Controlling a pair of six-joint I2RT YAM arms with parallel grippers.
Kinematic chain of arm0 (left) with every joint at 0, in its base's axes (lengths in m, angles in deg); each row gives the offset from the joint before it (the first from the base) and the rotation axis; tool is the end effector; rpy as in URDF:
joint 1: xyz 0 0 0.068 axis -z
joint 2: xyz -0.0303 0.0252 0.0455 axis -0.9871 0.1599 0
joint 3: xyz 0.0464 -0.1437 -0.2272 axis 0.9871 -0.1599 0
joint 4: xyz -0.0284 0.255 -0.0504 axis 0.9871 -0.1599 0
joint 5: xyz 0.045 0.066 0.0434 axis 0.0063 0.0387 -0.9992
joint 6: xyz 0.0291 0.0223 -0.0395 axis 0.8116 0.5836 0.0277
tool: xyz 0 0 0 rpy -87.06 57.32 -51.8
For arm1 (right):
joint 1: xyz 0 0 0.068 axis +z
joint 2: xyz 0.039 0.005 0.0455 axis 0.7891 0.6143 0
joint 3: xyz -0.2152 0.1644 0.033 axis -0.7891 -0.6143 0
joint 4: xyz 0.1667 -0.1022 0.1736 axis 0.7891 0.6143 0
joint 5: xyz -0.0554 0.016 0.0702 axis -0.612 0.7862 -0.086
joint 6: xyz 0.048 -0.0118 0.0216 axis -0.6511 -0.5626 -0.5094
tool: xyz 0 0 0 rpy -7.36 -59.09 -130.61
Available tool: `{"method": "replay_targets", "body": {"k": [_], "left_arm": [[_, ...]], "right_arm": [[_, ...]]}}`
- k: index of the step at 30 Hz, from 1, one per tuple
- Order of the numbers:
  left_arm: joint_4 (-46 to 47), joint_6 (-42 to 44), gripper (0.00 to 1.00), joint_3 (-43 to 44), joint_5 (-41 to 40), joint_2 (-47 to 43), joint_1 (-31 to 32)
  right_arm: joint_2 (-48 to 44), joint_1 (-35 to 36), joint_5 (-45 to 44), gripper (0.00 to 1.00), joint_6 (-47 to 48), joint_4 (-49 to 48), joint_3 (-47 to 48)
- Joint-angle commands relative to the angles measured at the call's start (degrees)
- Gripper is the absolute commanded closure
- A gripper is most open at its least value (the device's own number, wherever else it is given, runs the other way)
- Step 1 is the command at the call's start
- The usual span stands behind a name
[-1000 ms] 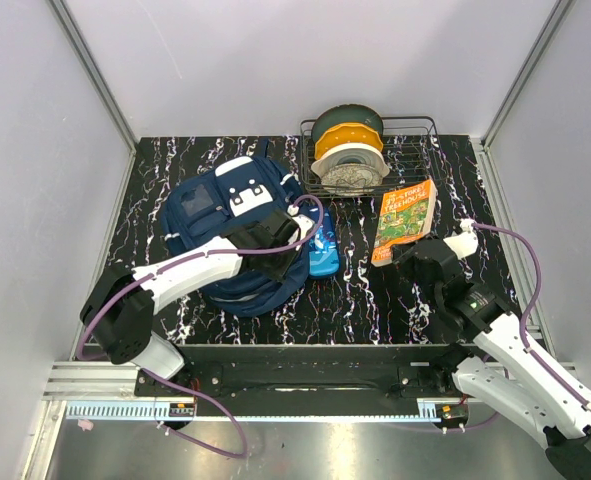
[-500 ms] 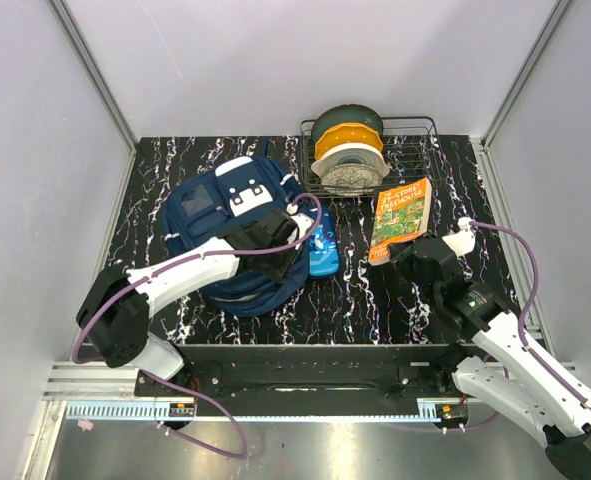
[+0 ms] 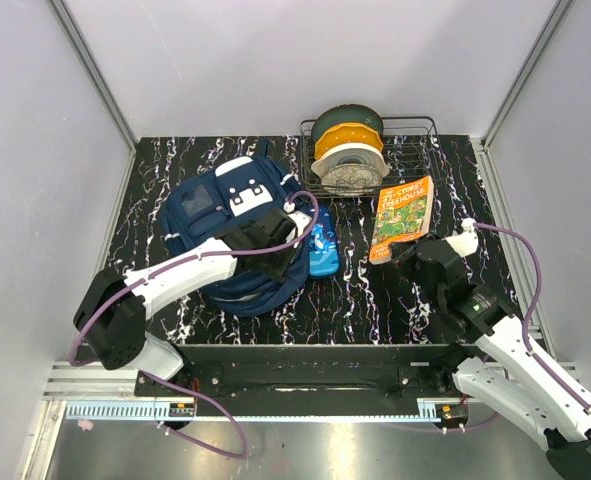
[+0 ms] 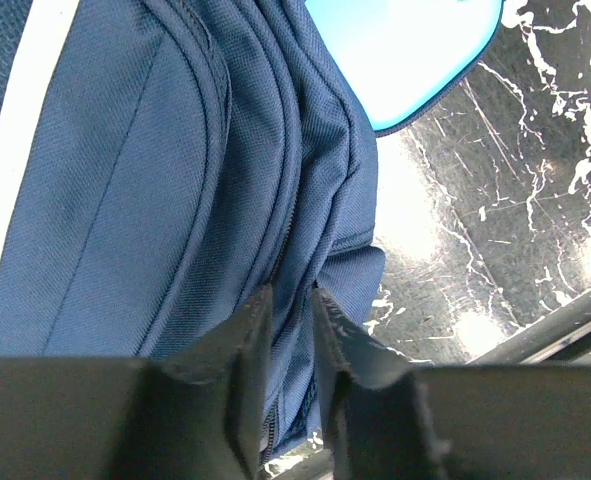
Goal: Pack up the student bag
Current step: Place the book in the student bag.
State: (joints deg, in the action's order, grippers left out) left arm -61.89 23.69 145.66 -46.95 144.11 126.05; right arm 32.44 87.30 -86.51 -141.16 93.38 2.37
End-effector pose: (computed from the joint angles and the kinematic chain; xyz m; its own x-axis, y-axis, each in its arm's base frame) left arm 0.2136 -0.2137 0.2397 -0.7152 0.4616 -0.5248 0.5763 0.8143 -0.0691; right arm 0.1360 0.0759 0.2899 -0.3484 0.7082 -0.6140 0.2539 0.7019 0.6655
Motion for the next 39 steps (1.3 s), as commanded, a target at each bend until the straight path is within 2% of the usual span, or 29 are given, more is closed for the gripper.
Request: {"method": "replay_targets", "body": {"k": [1,3,6,10,17,19,23,26,29,30,33,39], "left_arm": [[1.2,-0.6,0.66,0.7,-1.0,-1.1,-0.3],[1.2,-0.6,0.57,0.6,-0.9,-0.9,-0.3],[1.2,-0.6,0.53,0.4,-0.7,-0.9,-0.3],[1.3,-0.4,0.56,0.0,-0.1,-0.2,-0.3],[3.1,0.0,0.71,-2.2,-2.8,0.6,-0.1],[3.1,0.1,0.70,-2.2,-2.0,0.9,0.1],[3.2,0.4,0.61,-2.0,-0.7,0.9,0.5],[3.9,0.4,0.60,-2.3,0.3,1.0,0.6],[3.7,0.6,0.71,-2.1,0.8,2.3,0.7],[3.8,0.6,0.82,-2.3,0.4,2.4,0.9],[4.9,0.4,1.00,-3.0,0.0,0.6,1.2],[4.8,1.0,1.00,-0.6,-3.3,-6.8,1.2]], "right_arm": [[-0.6,0.0,-1.0,0.88,0.2,-6.0,1.3],[-0.6,0.0,-1.0,0.88,0.2,-6.0,1.3],[-0.5,-0.1,-1.1,0.87,0.2,-6.1,1.2],[-0.8,0.0,-1.1,0.86,0.2,-6.0,1.0],[0.4,0.0,-0.9,0.85,0.4,-6.1,1.5],[0.4,0.0,-0.6,0.85,0.5,-6.1,1.3],[-0.1,0.0,-0.7,0.85,0.2,-6.1,0.9],[-0.1,0.0,-0.8,0.85,0.3,-6.0,0.8],[0.1,0.0,-0.8,0.85,0.4,-6.1,1.0],[0.2,-0.1,-0.8,0.84,0.4,-6.1,1.0],[0.4,0.0,-0.7,0.85,0.5,-6.1,1.2],[1.2,0.0,0.5,0.87,1.8,-6.5,1.7]]}}
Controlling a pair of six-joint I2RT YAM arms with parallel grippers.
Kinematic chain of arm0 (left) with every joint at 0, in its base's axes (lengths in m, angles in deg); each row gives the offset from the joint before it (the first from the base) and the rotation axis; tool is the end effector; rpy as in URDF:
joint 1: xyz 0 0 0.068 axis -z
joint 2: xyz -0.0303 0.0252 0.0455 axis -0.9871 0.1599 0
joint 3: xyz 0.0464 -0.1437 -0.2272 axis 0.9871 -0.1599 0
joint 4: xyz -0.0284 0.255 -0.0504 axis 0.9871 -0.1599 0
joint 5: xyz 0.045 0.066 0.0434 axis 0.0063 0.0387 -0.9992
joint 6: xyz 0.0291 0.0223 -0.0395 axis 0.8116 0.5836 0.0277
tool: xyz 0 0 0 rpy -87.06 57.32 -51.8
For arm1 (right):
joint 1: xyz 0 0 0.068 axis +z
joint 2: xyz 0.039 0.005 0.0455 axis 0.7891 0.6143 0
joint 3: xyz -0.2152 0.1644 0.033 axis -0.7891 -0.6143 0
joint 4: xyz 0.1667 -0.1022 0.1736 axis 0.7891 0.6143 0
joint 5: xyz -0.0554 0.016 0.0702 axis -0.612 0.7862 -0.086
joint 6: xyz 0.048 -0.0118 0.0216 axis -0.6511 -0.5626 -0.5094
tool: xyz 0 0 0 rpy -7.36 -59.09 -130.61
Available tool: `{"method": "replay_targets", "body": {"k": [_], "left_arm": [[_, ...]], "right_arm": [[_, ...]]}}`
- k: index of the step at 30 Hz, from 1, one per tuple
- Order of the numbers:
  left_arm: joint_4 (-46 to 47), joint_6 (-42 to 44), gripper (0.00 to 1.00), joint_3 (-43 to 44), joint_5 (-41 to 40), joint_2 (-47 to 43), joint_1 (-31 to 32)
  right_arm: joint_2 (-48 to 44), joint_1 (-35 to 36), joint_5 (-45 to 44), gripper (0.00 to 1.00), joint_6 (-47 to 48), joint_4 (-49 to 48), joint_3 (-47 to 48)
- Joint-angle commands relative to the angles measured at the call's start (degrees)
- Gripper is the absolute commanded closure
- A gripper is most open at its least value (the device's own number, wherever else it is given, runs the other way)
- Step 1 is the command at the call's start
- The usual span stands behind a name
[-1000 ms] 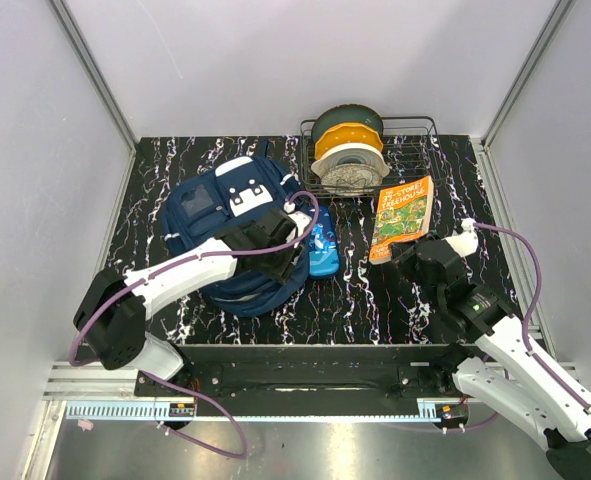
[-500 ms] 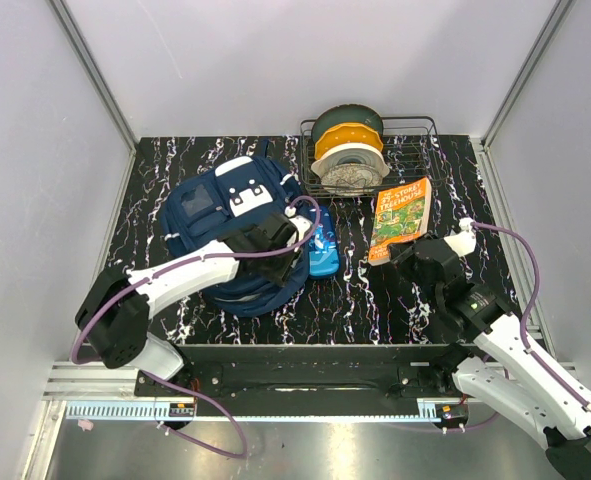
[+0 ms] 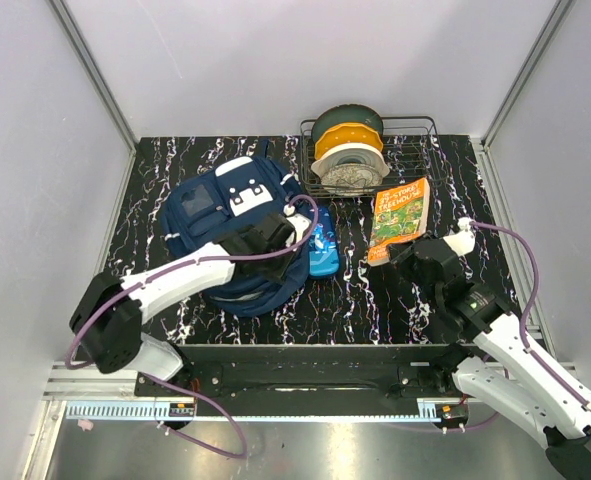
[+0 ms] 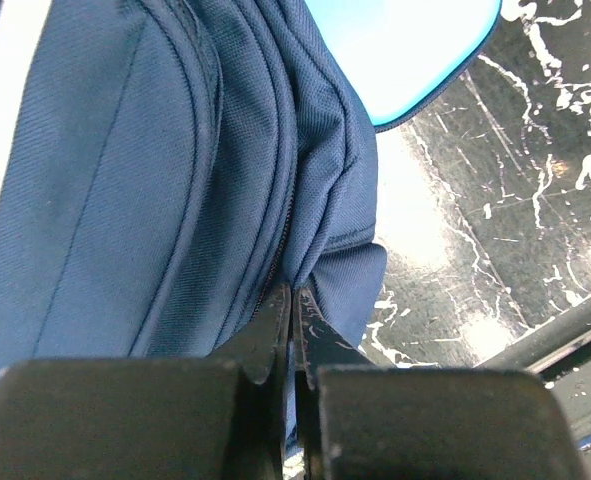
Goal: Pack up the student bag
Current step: Place the book in the student bag.
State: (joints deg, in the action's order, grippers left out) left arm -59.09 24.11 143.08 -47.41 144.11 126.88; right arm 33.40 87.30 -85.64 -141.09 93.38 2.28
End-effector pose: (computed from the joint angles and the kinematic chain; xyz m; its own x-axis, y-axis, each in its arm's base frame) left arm 0.2094 -0.2152 0.2288 -0.7021 0.4759 -0.5297 0.5903 0.8050 -0.0592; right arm 0.1383 0.0781 0.2869 -0.3699 0.6998 -0.6111 0.2568 0.7091 0.6567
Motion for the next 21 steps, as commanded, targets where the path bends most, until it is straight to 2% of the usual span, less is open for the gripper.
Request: {"method": "replay_targets", "body": {"k": [1,8,12,15,16,17,18,19,21], "left_arm": [[1.8,0.9,1.00,2.6,-3.4,-8.1,0.4],[1.6,2.6,1.00,8.5,-12.0,-19.0,0.0],[0.2,2.0,1.00,12.4,-12.8,-20.9,-3.3],[-0.3,1.4,1.00,14.0,-16.3,-21.2,-3.8],[0.2,1.3,1.00,14.3,-16.9,-21.4,-3.8],[0.4,0.9,1.00,14.5,-17.9,-21.6,-3.8],[0.6,0.7,1.00,14.6,-18.3,-21.6,-3.8],[0.8,0.6,1.00,14.9,-18.9,-21.5,-3.8],[0.6,0.4,1.00,16.4,-19.6,-20.9,-4.1]], "right_arm": [[0.6,0.0,0.5,0.87,3.3,-6.7,2.6],[6.5,0.0,11.6,0.90,8.6,-9.8,5.6],[8.1,0.0,19.3,0.92,10.3,-14.5,4.9],[9.8,0.0,26.2,0.96,8.7,-20.7,2.9],[10.5,0.0,32.2,0.98,8.0,-24.8,2.5],[12.1,-0.1,34.5,1.00,7.0,-26.6,2.1],[12.9,0.0,36.7,1.00,5.2,-27.6,1.6],[13.7,0.0,41.5,1.00,4.3,-33.4,1.2],[15.6,0.0,44.8,1.00,1.4,-36.2,0.3]]}}
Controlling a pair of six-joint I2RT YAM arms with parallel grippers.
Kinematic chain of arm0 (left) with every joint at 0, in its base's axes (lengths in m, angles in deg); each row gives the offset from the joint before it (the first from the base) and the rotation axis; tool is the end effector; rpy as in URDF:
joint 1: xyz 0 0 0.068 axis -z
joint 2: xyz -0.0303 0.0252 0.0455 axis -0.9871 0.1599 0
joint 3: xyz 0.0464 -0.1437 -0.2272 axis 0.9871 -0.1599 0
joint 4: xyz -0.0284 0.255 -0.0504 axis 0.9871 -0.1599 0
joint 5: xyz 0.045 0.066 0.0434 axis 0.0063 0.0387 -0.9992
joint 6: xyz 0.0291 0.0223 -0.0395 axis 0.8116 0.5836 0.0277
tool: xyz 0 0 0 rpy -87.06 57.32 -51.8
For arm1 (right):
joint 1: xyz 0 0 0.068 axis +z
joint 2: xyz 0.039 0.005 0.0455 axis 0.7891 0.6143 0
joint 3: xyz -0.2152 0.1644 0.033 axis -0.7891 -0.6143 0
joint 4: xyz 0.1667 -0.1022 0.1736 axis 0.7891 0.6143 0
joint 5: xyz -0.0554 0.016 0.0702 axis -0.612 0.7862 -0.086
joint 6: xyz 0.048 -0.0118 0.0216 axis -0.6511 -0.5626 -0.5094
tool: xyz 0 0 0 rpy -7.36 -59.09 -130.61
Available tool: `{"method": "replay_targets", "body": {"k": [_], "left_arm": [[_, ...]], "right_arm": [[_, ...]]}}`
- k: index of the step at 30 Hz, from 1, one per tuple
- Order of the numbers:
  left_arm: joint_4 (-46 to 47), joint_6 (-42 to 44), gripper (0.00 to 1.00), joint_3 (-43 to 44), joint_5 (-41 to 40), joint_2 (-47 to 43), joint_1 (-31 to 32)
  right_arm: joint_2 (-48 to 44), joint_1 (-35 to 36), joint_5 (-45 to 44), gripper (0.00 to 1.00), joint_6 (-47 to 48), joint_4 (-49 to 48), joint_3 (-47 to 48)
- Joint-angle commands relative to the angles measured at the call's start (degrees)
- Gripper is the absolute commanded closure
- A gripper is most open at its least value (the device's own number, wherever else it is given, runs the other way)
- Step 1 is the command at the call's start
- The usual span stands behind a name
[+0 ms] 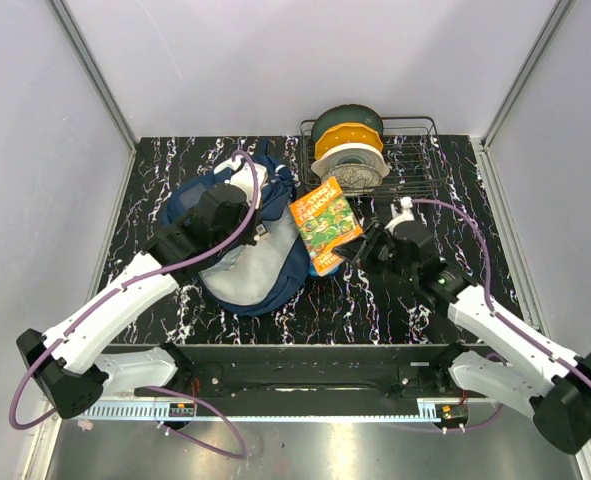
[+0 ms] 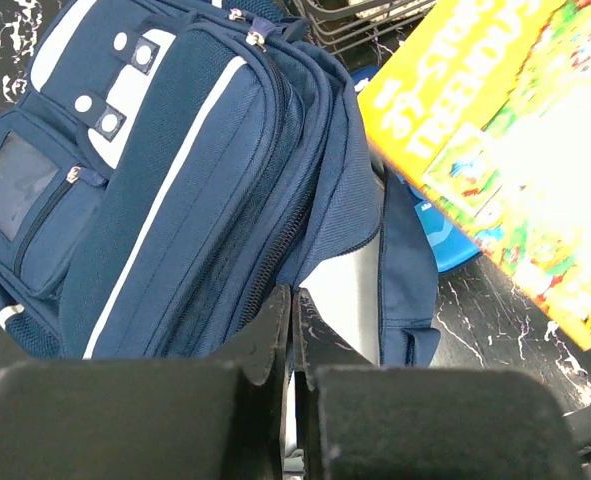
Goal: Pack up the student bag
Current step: Place the book in the student bag.
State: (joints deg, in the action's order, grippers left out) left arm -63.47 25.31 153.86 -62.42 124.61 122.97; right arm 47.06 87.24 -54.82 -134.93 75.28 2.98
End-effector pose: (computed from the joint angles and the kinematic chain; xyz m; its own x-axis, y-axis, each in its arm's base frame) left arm 0.1860 -0.1540 0.3729 -0.4580 0.2150 -0.8626 0.3867 0.9219 0.0245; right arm 0.1764 0.1275 0.2798 -0.7112 0.4987 -0.4954 -0.0845 0.6389 0.7646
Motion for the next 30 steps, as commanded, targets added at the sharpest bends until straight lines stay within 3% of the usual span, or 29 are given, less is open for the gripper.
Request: {"method": "replay_targets", "body": {"k": [1,5,12,19,21,27,30], "left_arm": [[4.6,-0.7,1.00,6.2,-5.1,-0.6,-0.2],[7.2,-2.1,1.00,5.4,-9.3,-0.6,-0.2],[10.0,-2.7,1.00,5.9,-8.7,-0.6,-0.2],[11.0,-3.1,1.00,8.9,-1.4,1.8,0.4],[10.9,-3.4,1.00,9.7,0.0,2.5,1.7],[11.0,-4.9,1.00,11.2,1.0,3.0,4.3],[9.2,-5.1,1.00,12.1,0.2,3.0,4.8]], "right_arm": [[2.2,0.1,15.5,1.00,-5.8,-19.3,-0.8],[4.1,0.1,16.7,1.00,-6.6,-17.9,-1.8],[4.5,0.5,20.0,1.00,-7.6,-18.4,-3.3],[14.0,4.3,21.5,1.00,-10.9,-29.0,-2.9],[18.3,5.0,21.1,1.00,-13.0,-35.9,-2.8],[30.5,6.4,19.1,1.00,-16.3,-50.3,1.9],[35.6,6.9,19.6,1.00,-16.0,-51.6,7.1]]}}
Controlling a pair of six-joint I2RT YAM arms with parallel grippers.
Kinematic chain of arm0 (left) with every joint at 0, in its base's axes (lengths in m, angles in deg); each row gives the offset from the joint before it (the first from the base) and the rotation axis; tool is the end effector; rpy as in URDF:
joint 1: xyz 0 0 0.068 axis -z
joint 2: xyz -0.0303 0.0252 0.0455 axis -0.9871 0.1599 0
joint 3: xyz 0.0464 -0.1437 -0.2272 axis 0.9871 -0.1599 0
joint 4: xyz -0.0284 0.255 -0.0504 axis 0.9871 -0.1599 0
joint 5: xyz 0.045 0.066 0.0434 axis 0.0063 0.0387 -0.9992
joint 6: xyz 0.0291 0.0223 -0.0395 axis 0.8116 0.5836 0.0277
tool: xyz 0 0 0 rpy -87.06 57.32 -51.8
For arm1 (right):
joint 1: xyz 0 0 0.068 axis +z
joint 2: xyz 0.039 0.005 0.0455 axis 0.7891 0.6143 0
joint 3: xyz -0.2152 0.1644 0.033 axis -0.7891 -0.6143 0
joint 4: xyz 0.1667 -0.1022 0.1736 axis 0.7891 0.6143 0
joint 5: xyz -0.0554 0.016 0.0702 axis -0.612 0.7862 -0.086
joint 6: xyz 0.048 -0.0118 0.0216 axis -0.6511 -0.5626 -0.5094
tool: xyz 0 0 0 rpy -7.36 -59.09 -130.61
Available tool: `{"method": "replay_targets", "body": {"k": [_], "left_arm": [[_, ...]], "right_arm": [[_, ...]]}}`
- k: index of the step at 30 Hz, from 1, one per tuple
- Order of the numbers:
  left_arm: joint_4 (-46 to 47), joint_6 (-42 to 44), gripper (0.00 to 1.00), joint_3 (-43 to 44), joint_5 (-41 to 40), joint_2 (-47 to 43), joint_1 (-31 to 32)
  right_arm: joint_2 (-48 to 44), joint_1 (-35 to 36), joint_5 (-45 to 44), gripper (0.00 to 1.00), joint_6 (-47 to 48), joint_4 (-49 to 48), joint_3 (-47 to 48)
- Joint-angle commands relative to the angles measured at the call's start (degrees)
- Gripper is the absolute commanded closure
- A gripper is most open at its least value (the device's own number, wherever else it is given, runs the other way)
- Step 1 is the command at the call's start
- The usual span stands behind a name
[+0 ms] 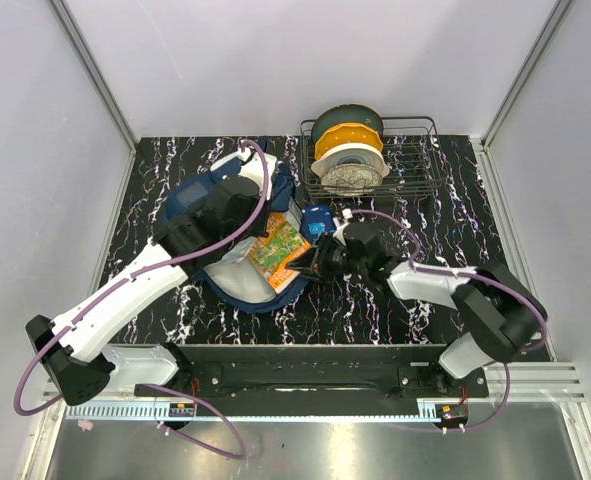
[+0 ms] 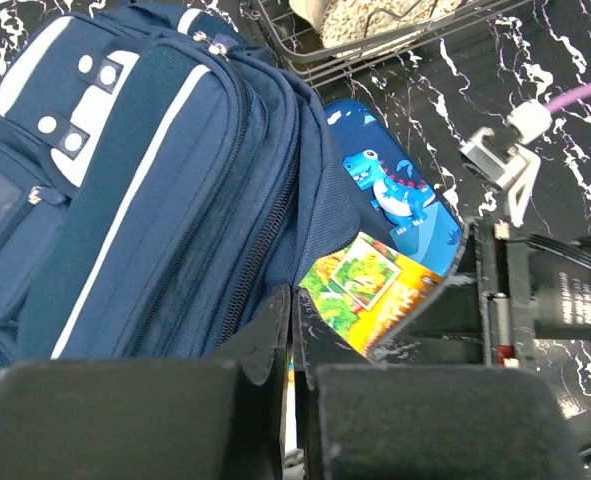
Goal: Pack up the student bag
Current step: Place the book in the student bag.
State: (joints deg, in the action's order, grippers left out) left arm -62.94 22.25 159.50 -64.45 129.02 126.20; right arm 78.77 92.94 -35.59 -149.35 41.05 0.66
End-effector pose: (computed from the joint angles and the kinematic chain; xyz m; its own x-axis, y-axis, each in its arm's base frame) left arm 0.1908 -0.1765 0.3888 -0.4433 0.1705 -0.8800 0.3865 0.9222 -0.0160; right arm 0.2223 0.2109 0.1897 -0.9291 0.3307 -0.1656 -0.0164 0.4104 0.9118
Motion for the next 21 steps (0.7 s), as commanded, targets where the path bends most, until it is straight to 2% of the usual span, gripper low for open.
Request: {"method": "replay_targets", "body": {"k": [1,4,6,10,13,17,21], "left_arm": [[8.2,-2.2,1.00,6.9,1.8,-1.5,1.7],[7.2,-2.5,1.00,6.5,0.8,-2.1,1.9],[6.4,-2.5,1.00,6.1,0.1,-2.6,1.9],[6.1,-1.9,1.00,4.6,-3.1,-3.8,1.9],[6.2,-1.2,1.00,4.7,-3.3,-3.5,1.9],[6.0,-1.0,1.00,7.3,0.8,-2.0,1.9],[4.7,-1.9,1.00,8.9,1.2,-1.5,1.9]], "right_arm": [[5.8,1.3,0.6,1.00,-1.5,-16.5,10.8],[6.3,1.6,1.5,1.00,-1.5,-15.9,13.9],[4.7,2.0,-0.7,1.00,0.5,-11.2,13.2],[-5.4,1.9,-5.8,1.00,3.9,-3.8,8.4],[-9.6,2.0,-6.0,1.00,6.6,-0.6,6.7],[-7.1,2.0,-2.3,1.00,6.0,-1.7,8.5],[-3.1,2.0,2.5,1.00,2.4,-4.8,11.5]]}}
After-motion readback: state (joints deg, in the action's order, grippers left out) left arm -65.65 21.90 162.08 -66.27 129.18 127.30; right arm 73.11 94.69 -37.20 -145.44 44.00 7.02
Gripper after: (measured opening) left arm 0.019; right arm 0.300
